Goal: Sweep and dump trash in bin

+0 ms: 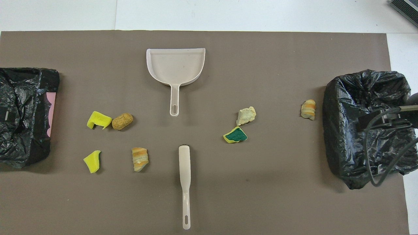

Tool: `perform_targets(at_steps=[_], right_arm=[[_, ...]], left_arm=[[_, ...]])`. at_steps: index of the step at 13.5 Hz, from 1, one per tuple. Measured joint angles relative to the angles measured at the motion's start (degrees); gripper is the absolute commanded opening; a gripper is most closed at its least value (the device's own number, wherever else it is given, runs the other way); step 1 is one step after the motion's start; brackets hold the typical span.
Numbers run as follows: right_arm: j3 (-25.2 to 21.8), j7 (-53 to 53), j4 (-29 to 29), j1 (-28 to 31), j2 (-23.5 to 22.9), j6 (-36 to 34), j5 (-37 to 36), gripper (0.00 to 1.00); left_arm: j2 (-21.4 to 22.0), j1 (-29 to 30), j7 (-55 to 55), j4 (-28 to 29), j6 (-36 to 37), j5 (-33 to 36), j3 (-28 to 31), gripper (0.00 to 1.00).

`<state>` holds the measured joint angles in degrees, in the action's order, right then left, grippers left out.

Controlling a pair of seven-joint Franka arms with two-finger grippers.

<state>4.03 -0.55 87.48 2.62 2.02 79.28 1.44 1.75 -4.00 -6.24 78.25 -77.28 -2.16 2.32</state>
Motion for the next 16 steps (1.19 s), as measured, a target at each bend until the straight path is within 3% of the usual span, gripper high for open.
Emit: perform_targets(at_steps=[10,16], right_arm=[[0.49,-1.36,0.25,-3.1,-0.74,2.11,0.12,1.0],[0.75,-7.92,0.99,-9.87,-9.52,13.45,0.17,1.0]], left_arm=[[0.75,-0.02,0.04,0.82,0.77,0.0,-0.14,1.0],[0.82,-0.27,0.05,1.04,0.87,0.0,-0.92,1.0]])
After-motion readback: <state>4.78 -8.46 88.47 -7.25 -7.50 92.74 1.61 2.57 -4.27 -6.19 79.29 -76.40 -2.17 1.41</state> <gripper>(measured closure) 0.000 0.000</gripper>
